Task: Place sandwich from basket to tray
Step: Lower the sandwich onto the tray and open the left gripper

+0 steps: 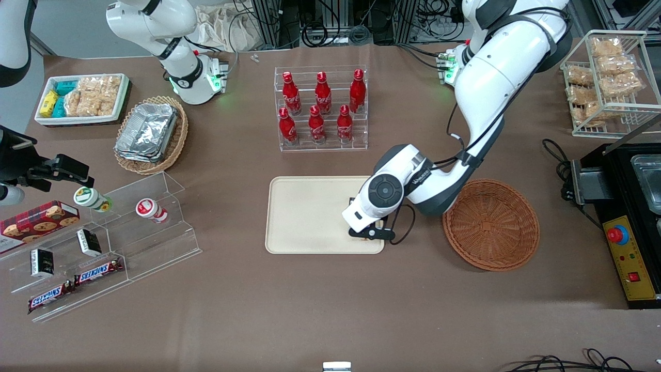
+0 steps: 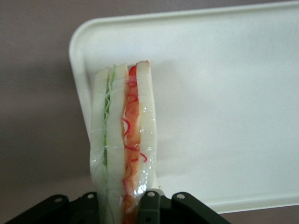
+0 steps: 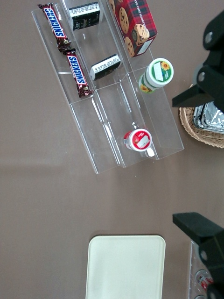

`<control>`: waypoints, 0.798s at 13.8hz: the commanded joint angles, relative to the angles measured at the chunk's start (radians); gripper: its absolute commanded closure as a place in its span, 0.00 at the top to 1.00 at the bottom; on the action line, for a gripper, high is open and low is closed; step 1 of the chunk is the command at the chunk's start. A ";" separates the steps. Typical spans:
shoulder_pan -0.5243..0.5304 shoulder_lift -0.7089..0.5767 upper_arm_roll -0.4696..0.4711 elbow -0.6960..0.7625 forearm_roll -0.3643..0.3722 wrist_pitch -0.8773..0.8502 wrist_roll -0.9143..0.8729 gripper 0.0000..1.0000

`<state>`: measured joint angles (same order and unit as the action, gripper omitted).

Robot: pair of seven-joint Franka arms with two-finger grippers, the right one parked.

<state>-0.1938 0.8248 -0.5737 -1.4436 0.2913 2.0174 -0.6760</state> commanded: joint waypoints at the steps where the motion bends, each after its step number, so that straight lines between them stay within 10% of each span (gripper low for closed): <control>1: -0.019 0.007 0.008 -0.001 0.019 0.020 0.006 0.08; 2: -0.029 0.011 0.017 -0.001 0.019 0.020 0.004 0.19; 4: -0.035 0.022 0.018 0.000 0.019 0.020 -0.026 1.00; 11: 0.003 -0.048 0.017 0.040 0.015 0.009 -0.066 1.00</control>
<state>-0.2101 0.8277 -0.5620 -1.4132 0.2925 2.0331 -0.7189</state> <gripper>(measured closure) 0.066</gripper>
